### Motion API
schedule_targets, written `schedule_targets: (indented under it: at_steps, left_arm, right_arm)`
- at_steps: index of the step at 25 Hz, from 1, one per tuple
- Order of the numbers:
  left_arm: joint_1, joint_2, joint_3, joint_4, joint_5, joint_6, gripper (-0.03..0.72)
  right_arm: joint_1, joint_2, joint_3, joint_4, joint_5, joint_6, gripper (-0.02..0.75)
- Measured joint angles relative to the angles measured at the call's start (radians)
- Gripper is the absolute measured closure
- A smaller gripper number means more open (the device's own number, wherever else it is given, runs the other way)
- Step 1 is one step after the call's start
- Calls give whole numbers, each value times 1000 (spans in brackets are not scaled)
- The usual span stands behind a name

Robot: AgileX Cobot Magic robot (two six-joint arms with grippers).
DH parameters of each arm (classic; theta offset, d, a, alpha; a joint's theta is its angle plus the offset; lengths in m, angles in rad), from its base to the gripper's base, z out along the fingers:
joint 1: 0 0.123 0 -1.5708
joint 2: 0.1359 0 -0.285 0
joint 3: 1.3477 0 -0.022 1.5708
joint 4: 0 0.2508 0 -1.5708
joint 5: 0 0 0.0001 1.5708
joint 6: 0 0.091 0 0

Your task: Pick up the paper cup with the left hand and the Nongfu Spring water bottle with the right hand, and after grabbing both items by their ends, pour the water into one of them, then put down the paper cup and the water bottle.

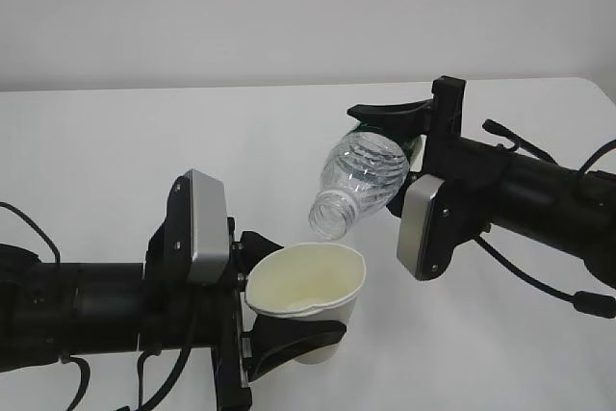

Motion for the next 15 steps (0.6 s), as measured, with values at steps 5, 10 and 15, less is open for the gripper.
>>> schedule_targets:
  at_steps: [5, 10, 15]
  left_arm:
    - [0, 0, 0, -2, 2, 0, 260]
    - [0, 0, 0, 4, 2, 1, 262]
    - [0, 0, 0, 6, -13, 2, 265]
  right_arm:
    - [0, 0, 0, 8, 0, -9, 275]
    - [0, 0, 0, 13, 0, -25, 276]
    - [0, 0, 0, 14, 0, -45, 276]
